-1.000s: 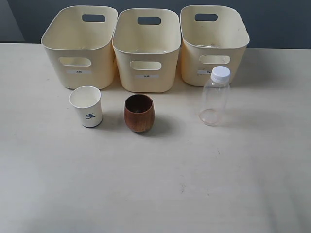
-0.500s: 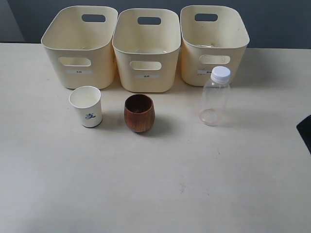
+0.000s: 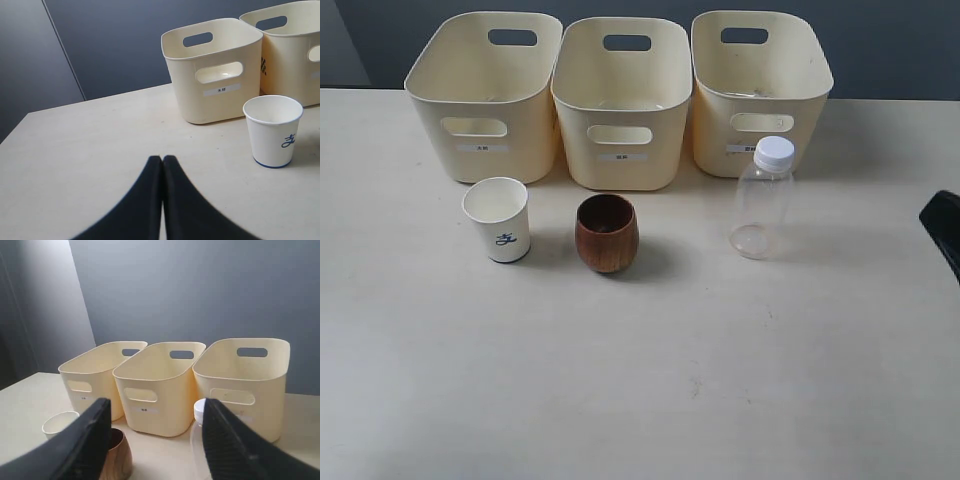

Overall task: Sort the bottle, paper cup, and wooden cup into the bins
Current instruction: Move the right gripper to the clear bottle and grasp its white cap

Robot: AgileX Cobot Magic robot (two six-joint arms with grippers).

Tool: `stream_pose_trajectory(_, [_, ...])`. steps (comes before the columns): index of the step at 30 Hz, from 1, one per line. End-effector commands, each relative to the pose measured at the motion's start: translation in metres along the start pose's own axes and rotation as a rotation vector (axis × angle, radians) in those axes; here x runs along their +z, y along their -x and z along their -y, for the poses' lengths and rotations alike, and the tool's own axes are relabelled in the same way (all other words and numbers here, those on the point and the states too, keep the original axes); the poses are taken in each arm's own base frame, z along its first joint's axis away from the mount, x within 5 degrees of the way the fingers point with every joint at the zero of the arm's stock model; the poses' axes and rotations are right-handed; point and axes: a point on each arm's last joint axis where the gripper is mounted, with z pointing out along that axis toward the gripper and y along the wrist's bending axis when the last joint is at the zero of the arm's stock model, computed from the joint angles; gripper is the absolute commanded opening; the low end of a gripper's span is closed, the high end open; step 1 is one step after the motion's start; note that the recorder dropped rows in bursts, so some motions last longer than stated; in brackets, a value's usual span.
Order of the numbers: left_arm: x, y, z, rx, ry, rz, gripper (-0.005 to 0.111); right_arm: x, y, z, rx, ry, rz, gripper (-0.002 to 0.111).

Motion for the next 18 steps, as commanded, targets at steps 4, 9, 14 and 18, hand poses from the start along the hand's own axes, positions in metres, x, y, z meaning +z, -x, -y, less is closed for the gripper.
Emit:
stream_pose_trajectory(4, [0.0,0.0,0.0,-0.001,-0.002,0.01,0.0,0.027,0.026,0.009,0.052,0.03,-0.064,0.053])
stream_pose_trajectory(9, [0.0,0.0,0.0,-0.001,-0.002,0.01,0.0,0.064,0.023,0.027,0.133,0.103,-0.215,0.053])
stream_pose_trajectory(14, [0.0,0.0,0.0,-0.001,-0.002,0.01,0.0,0.098,0.014,0.044,0.178,0.204,-0.314,0.053])
stream_pose_trajectory(18, [0.0,0.0,0.0,-0.001,-0.002,0.01,0.0,0.126,-0.001,0.062,0.227,0.262,-0.388,0.053])
